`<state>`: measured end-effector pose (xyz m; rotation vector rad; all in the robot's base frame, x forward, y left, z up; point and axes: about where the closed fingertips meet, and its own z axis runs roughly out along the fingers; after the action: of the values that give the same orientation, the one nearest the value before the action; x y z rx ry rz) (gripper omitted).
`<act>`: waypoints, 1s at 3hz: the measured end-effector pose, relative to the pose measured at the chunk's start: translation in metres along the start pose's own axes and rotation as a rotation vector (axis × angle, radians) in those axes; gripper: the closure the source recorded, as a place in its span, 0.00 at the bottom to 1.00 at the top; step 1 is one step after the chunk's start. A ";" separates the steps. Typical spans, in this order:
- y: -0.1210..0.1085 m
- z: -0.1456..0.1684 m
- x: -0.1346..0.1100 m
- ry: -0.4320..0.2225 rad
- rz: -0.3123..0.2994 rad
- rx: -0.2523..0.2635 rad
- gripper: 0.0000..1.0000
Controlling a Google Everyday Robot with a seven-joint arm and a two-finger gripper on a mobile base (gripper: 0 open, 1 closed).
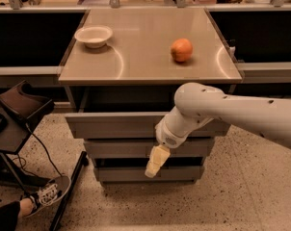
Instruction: Close top drawer
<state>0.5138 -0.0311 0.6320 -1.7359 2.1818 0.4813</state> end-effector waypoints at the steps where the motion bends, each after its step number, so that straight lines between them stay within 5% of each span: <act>1: -0.039 -0.011 0.010 -0.037 0.043 0.040 0.00; 2: -0.047 -0.014 0.012 -0.045 0.051 0.048 0.00; 3: -0.088 -0.041 0.004 -0.052 0.106 0.120 0.00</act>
Offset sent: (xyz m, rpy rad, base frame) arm 0.1839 -0.0876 0.0787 0.0807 -0.1626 -0.3048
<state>0.5973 -0.0706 0.6610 -1.5353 2.2258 0.4073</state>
